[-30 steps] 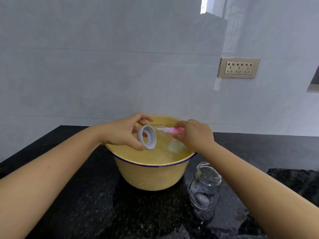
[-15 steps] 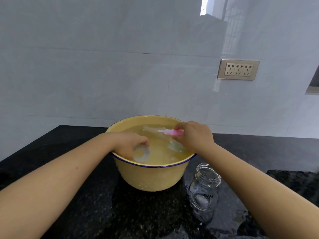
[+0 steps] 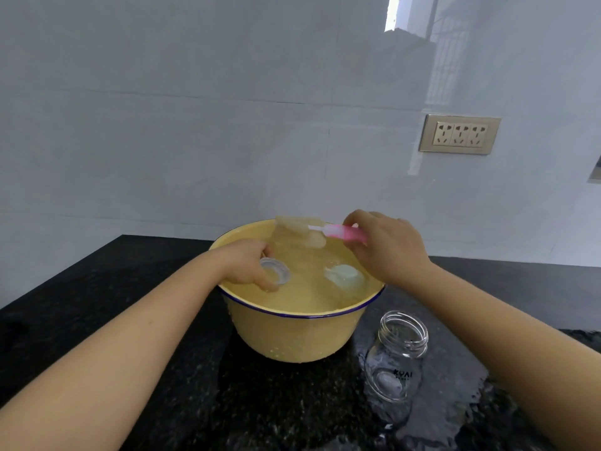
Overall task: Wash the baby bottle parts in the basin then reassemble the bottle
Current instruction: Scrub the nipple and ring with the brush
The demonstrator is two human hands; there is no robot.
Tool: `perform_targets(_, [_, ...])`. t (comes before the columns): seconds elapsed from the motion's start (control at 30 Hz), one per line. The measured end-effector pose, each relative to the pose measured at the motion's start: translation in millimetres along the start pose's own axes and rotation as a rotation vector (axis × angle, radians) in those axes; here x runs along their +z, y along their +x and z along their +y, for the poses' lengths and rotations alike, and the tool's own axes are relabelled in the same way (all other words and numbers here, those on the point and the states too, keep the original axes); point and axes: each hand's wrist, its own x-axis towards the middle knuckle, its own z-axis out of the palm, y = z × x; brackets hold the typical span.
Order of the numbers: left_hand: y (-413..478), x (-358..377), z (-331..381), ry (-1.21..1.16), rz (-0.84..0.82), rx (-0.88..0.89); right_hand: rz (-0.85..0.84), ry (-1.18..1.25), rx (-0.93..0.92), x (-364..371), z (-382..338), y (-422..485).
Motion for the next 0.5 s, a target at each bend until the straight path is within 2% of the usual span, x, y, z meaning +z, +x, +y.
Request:
perform_targets(0.13, [0,-3,-1,-0.078,0.018,-0.030,0.115,0.029,-0.226,-5,14,0])
perform_targets(0.3, [-2,-5,-1,-0.131,0.016,-0.004,0.154,-0.206,-0.428,0,24,7])
perform_targets(0.5, [-2,-5,-1,-0.144,-0.023,0.041,0.377,-0.337,-0.634,4,23,14])
